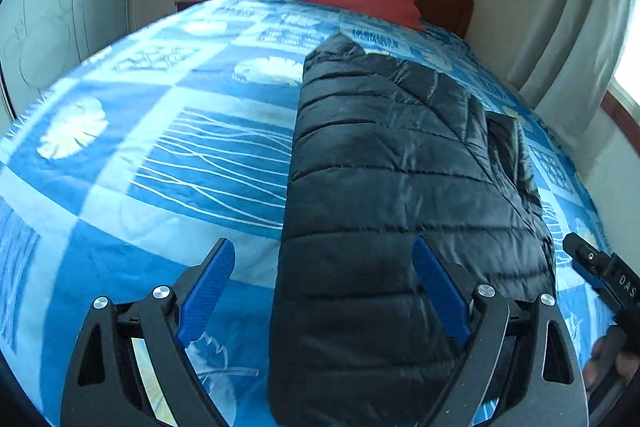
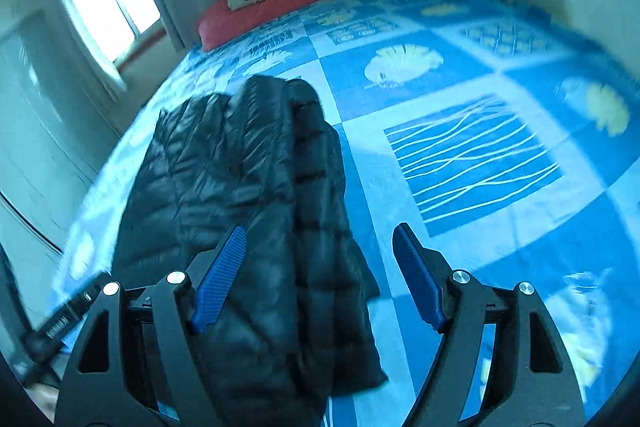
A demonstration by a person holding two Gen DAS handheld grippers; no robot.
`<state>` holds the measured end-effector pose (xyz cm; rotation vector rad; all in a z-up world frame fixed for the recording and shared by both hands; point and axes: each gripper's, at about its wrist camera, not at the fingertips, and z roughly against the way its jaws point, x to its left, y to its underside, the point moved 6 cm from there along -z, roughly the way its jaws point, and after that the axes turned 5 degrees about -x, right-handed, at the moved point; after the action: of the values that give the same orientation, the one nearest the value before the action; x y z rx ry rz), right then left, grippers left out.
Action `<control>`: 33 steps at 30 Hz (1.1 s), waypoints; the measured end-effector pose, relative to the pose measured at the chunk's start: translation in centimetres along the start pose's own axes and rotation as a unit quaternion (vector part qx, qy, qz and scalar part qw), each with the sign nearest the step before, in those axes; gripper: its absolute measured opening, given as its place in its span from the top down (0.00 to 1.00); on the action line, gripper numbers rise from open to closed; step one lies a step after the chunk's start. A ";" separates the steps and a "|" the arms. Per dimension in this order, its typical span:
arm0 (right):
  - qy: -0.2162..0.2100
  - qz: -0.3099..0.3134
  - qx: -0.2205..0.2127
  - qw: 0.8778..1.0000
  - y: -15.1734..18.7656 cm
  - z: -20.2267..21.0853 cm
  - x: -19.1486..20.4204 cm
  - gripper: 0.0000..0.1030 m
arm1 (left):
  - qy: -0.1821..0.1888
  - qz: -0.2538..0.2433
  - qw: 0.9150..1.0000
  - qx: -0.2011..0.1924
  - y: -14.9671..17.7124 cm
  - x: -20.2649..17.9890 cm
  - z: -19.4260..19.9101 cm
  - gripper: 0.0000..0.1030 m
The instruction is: Fold large clothes
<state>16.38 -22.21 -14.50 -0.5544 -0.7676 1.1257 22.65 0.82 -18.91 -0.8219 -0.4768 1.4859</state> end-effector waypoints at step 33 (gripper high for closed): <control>0.042 0.131 -0.059 0.989 4.0 7.4 6.1 0.20 | -0.047 -0.062 0.996 -0.053 2.9 -2.4 8.5 0.13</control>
<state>9.65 -14.96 -11.21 -0.8158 -0.7056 1.2943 14.35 -0.24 -14.97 -0.7933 -0.6706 1.3972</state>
